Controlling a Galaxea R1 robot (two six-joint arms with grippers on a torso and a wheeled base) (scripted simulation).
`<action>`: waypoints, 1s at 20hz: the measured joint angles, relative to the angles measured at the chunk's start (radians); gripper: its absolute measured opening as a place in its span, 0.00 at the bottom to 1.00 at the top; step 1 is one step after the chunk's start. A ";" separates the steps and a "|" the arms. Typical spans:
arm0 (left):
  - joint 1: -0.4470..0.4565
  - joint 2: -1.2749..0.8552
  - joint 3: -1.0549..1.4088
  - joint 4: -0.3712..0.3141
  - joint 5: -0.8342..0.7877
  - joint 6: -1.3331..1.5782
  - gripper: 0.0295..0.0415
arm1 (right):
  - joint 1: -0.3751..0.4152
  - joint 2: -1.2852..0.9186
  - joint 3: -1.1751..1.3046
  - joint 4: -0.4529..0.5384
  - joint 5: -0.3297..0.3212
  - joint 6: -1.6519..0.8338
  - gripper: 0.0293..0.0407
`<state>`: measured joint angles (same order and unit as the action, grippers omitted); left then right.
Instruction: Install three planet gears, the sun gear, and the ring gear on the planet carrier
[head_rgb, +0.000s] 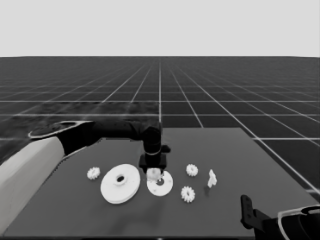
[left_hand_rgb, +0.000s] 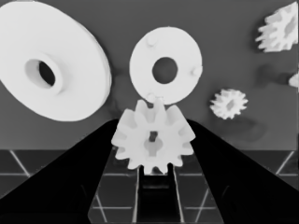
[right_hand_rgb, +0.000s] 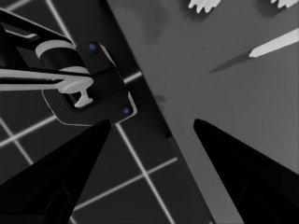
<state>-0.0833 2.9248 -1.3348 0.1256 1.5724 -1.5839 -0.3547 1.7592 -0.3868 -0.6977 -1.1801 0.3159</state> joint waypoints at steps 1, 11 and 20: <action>0.124 0.006 -0.030 0.104 -0.001 0.024 0.08 | 0.000 0.000 0.000 0.000 0.000 0.000 0.81; 0.268 0.028 -0.143 0.235 -0.035 0.107 0.57 | 0.000 0.000 0.000 0.000 0.000 0.000 0.81; 0.151 0.001 -0.023 0.089 0.013 0.023 0.75 | 0.000 0.000 0.000 0.000 0.000 0.000 0.81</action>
<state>0.0673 2.9256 -1.3574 0.2149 1.5851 -1.5613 -0.3546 1.7592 -0.3868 -0.6977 -1.1801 0.3159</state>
